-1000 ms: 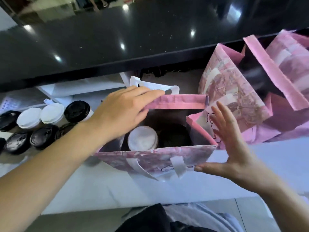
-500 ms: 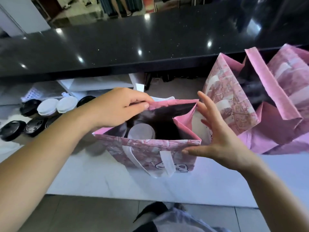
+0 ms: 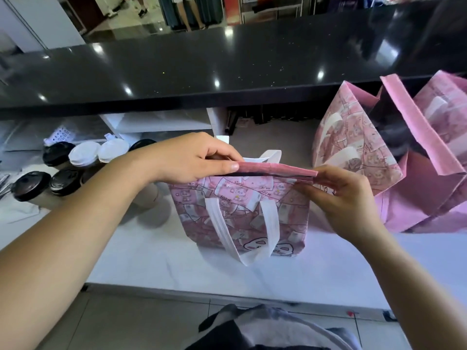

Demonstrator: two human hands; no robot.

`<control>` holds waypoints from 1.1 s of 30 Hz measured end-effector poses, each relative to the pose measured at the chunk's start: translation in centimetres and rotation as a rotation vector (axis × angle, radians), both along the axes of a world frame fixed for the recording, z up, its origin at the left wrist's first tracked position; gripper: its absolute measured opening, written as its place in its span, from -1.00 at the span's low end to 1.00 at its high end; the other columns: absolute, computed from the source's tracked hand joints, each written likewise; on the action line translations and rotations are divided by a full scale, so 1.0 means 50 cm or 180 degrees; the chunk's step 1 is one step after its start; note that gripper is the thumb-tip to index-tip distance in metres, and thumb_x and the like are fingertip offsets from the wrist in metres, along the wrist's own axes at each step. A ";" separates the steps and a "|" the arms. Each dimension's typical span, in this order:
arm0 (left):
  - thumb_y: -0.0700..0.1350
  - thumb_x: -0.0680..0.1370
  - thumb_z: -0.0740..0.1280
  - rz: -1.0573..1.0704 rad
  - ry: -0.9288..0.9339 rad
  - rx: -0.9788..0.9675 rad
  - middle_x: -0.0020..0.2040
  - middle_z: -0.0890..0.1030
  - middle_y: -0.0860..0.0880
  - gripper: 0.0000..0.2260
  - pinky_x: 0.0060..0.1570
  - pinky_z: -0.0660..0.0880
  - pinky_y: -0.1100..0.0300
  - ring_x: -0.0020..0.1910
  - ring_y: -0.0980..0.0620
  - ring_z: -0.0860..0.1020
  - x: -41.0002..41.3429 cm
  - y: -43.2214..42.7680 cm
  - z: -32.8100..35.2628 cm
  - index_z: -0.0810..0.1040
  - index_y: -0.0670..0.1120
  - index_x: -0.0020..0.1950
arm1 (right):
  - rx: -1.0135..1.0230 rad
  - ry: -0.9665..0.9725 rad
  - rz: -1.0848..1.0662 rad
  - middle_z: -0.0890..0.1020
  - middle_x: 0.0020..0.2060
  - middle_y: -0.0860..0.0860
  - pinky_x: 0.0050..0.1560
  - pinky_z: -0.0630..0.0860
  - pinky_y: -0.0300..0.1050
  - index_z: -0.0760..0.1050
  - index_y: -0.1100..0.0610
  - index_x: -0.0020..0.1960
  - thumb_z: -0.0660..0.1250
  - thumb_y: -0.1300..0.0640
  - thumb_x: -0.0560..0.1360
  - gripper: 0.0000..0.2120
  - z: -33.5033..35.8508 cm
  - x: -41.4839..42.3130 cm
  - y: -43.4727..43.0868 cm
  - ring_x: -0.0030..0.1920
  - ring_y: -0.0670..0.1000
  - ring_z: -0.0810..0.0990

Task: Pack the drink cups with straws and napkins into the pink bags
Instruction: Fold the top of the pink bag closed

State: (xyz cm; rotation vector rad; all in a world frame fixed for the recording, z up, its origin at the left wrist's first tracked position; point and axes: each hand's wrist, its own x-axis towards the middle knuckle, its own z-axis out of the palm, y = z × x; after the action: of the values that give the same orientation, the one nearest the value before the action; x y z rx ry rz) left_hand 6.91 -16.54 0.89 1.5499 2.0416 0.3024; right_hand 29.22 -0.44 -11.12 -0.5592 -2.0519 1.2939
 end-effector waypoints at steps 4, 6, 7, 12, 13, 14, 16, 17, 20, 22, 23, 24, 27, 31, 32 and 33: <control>-0.01 0.63 0.29 0.0191 -0.0421 0.0191 0.16 0.66 0.23 -0.75 0.30 0.49 0.04 0.18 0.23 0.59 -0.014 -0.030 -0.012 0.59 0.16 0.28 | 0.0035 0.0113 -0.0202 0.71 -0.20 -0.25 -0.10 0.56 -0.35 0.64 -0.09 -0.12 0.50 0.25 0.45 -0.77 -0.010 -0.001 -0.004 -0.22 -0.25 0.66; -0.04 0.63 0.29 0.0386 -0.0566 0.0407 0.16 0.67 0.21 -0.74 0.28 0.51 0.02 0.17 0.18 0.62 -0.026 -0.051 -0.024 0.53 0.22 0.29 | -0.0008 0.0171 -0.0252 0.69 -0.26 -0.33 -0.16 0.51 -0.43 0.61 -0.14 -0.13 0.49 0.26 0.46 -0.73 -0.011 -0.001 -0.004 -0.25 -0.29 0.64; -0.05 0.63 0.29 0.0495 -0.0675 0.0599 0.16 0.68 0.17 -0.74 0.26 0.52 -0.02 0.15 0.11 0.64 -0.032 -0.061 -0.034 0.49 0.22 0.28 | -0.0012 0.0182 -0.0250 0.67 -0.28 -0.36 -0.17 0.48 -0.47 0.61 -0.14 -0.13 0.48 0.26 0.46 -0.72 -0.010 -0.002 -0.005 -0.27 -0.32 0.63; -0.25 0.60 0.34 0.0995 -0.0956 0.1899 0.05 0.68 -0.10 -0.85 0.12 0.56 0.11 0.05 0.02 0.65 -0.038 -0.096 -0.097 0.47 -0.02 0.07 | 0.0008 0.0133 -0.0360 0.67 -0.34 -0.28 -0.29 0.46 -0.41 0.62 -0.11 -0.16 0.49 0.24 0.47 -0.76 -0.012 -0.013 -0.002 -0.34 -0.22 0.60; -0.29 0.60 0.32 0.1088 -0.1016 0.2059 0.02 0.67 -0.13 -0.85 0.07 0.55 0.15 0.01 0.03 0.63 -0.038 -0.100 -0.106 0.47 -0.05 0.03 | -0.0018 0.0146 -0.0412 0.68 -0.32 -0.20 -0.29 0.52 -0.30 0.63 -0.10 -0.18 0.49 0.23 0.47 -0.78 -0.013 -0.015 -0.001 -0.32 -0.12 0.63; -0.31 0.61 0.32 0.1155 -0.1050 0.2194 0.01 0.66 -0.14 -0.86 0.04 0.53 0.18 -0.01 0.05 0.60 -0.038 -0.103 -0.114 0.49 -0.06 0.01 | -0.0045 0.0144 -0.0455 0.69 -0.30 -0.12 -0.25 0.57 -0.15 0.64 -0.07 -0.19 0.49 0.21 0.48 -0.81 -0.015 -0.016 0.000 -0.30 -0.01 0.65; -0.30 0.61 0.32 0.1231 -0.1022 0.2387 -0.03 0.65 -0.07 -0.84 0.00 0.47 0.28 -0.05 0.13 0.55 -0.037 -0.110 -0.128 0.53 -0.04 0.02 | -0.0094 0.0108 -0.0504 0.70 -0.29 -0.03 -0.18 0.60 0.07 0.66 -0.02 -0.21 0.49 0.19 0.48 -0.86 -0.017 -0.018 0.002 -0.23 0.16 0.67; -0.29 0.61 0.33 0.1260 -0.1012 0.2445 -0.04 0.64 -0.01 -0.84 -0.01 0.45 0.32 -0.06 0.16 0.54 -0.035 -0.113 -0.137 0.55 -0.03 0.03 | -0.0112 0.0107 -0.0513 0.70 -0.30 -0.02 -0.18 0.61 0.11 0.66 -0.01 -0.22 0.50 0.18 0.48 -0.86 -0.018 -0.018 0.002 -0.22 0.19 0.67; -0.30 0.55 0.39 0.1366 -0.1280 0.2445 -0.01 0.65 0.08 -0.77 0.01 0.47 0.35 -0.04 0.15 0.58 -0.026 -0.122 -0.159 0.57 -0.05 0.13 | -0.0154 0.0098 -0.0508 0.70 -0.32 -0.04 -0.21 0.62 0.13 0.65 -0.03 -0.24 0.50 0.16 0.46 -0.86 -0.014 -0.021 0.006 -0.27 0.14 0.67; -0.38 0.52 0.37 0.1405 -0.1457 0.2455 0.07 0.67 0.07 -0.66 0.06 0.50 0.33 0.04 0.12 0.62 -0.026 -0.124 -0.173 0.55 -0.06 0.22 | -0.0062 0.0080 -0.0376 0.68 -0.37 -0.12 -0.33 0.59 -0.07 0.65 -0.07 -0.19 0.49 0.20 0.46 -0.82 -0.010 -0.021 0.011 -0.40 -0.05 0.60; -0.41 0.52 0.36 0.1413 -0.1481 0.2470 0.11 0.68 0.06 -0.61 0.08 0.51 0.31 0.07 0.10 0.62 -0.029 -0.124 -0.178 0.55 -0.05 0.26 | -0.0008 0.0081 -0.0279 0.65 -0.39 -0.17 -0.38 0.52 -0.24 0.64 -0.11 -0.11 0.48 0.24 0.47 -0.77 -0.009 -0.020 0.013 -0.45 -0.11 0.53; -0.42 0.52 0.36 0.1413 -0.1484 0.2488 0.13 0.68 0.04 -0.57 0.08 0.53 0.29 0.08 0.09 0.62 -0.032 -0.123 -0.183 0.54 -0.02 0.29 | 0.0026 0.0094 -0.0194 0.63 -0.40 -0.16 -0.39 0.46 -0.35 0.63 -0.13 0.00 0.48 0.27 0.46 -0.70 -0.009 -0.019 0.015 -0.47 -0.14 0.47; -0.43 0.52 0.37 0.1391 -0.1416 0.2575 0.10 0.67 -0.05 -0.43 0.00 0.57 0.22 0.00 0.01 0.61 -0.042 -0.114 -0.191 0.50 0.17 0.32 | 0.0338 -0.0006 -0.0163 0.62 -0.35 -0.05 -0.33 0.45 -0.38 0.61 -0.14 0.13 0.47 0.35 0.45 -0.56 -0.010 -0.019 0.031 -0.46 -0.11 0.46; -0.44 0.52 0.37 0.1381 -0.1370 0.2659 0.02 0.68 -0.04 -0.51 0.01 0.57 0.22 0.02 0.02 0.63 -0.049 -0.103 -0.206 0.55 0.16 0.14 | 0.0752 0.0082 -0.0095 0.66 -0.10 -0.22 -0.21 0.57 -0.32 0.61 -0.08 0.08 0.46 0.36 0.45 -0.62 -0.006 -0.021 0.046 -0.33 -0.08 0.58; -0.44 0.52 0.37 0.1357 -0.1334 0.2659 0.02 0.67 -0.01 -0.57 0.05 0.56 0.22 0.03 0.04 0.63 -0.051 -0.101 -0.212 0.56 0.11 0.07 | 0.0791 0.0119 -0.0088 0.66 -0.08 -0.24 -0.19 0.58 -0.29 0.61 -0.06 0.08 0.46 0.38 0.45 -0.62 -0.009 -0.020 0.048 -0.30 -0.07 0.59; -0.43 0.51 0.37 0.1345 -0.1292 0.2637 0.01 0.67 0.04 -0.62 0.08 0.54 0.23 0.04 0.07 0.63 -0.052 -0.100 -0.218 0.57 0.09 0.00 | 0.0787 0.0128 -0.0093 0.65 -0.09 -0.23 -0.20 0.58 -0.28 0.62 -0.04 0.07 0.45 0.41 0.44 -0.61 -0.016 -0.019 0.049 -0.30 -0.06 0.58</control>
State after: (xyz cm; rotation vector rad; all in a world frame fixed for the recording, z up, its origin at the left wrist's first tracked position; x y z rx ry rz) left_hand 4.29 -21.54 -10.01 1.2685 1.9749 1.6430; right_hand 28.28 2.03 -11.90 -0.4448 -2.1218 1.0069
